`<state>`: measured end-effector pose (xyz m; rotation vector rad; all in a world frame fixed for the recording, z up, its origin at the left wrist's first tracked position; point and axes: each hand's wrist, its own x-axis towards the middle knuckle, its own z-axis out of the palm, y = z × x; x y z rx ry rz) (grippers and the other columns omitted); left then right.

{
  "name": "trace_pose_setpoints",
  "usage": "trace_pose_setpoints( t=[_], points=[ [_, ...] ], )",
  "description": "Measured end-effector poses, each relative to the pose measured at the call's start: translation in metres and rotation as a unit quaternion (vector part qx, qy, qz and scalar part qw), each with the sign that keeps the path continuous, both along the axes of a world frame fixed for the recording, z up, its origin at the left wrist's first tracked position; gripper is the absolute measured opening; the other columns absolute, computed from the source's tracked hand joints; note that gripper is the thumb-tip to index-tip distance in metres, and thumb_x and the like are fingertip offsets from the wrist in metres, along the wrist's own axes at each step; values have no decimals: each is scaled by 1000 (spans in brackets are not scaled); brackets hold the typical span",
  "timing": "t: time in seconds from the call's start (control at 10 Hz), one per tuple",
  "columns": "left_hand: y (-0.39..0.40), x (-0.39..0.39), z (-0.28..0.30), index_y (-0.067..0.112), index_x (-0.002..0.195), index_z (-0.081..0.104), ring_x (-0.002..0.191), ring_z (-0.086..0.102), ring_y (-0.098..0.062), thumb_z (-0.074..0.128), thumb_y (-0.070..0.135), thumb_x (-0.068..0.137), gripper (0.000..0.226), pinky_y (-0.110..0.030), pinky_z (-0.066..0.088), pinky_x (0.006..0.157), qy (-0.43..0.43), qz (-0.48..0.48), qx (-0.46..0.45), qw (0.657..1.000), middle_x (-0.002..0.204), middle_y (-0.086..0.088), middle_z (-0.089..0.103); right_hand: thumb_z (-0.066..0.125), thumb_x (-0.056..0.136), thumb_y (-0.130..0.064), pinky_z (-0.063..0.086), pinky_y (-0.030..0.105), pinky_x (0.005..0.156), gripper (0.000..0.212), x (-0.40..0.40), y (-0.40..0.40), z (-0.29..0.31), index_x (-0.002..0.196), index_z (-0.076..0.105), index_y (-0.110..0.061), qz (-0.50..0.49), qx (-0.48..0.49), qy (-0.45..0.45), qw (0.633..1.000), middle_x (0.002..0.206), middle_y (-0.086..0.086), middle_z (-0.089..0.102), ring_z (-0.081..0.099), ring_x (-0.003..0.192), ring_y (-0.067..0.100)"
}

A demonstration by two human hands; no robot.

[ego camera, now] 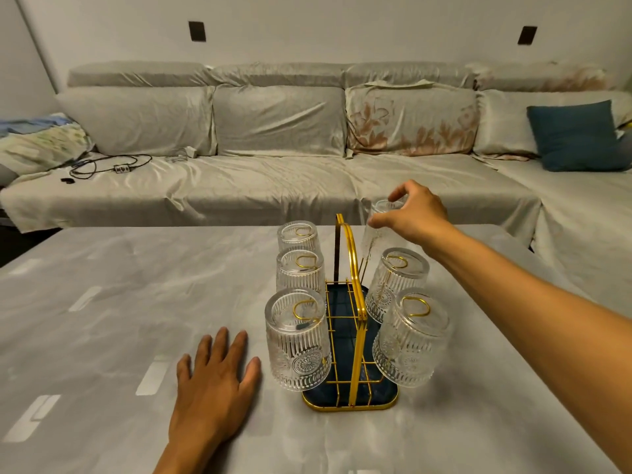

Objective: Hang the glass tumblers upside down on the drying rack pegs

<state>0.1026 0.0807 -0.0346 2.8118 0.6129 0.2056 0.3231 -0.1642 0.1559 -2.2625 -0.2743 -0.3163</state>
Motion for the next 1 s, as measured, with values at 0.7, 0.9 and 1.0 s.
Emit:
trace_pose_setpoints(
  t=[0.7,0.9,1.0],
  points=[
    [1,0,0,39,150,10,149,-3,-18,15,61,91,63,-47,0,118,-17,-1,1,1000,163,5,4,88,54,-29,42,31,58,55,11,9,-17,95,53,-21,45,-101,76,991,92,-1,55,51,77,15],
    [4,0,-4,41,149,11,149,-2,-18,10,65,86,68,-46,-1,118,-3,-4,4,1000,163,6,5,85,61,-33,50,39,72,56,11,9,-17,103,50,-19,65,-125,97,985,102,2,55,54,88,21],
    [6,2,5,38,146,29,148,5,-15,33,58,91,58,-43,1,118,-36,4,-87,996,162,6,15,79,69,-42,49,40,80,55,-6,-4,-8,111,51,-19,77,-78,75,991,109,-2,52,53,96,19]
  ],
)
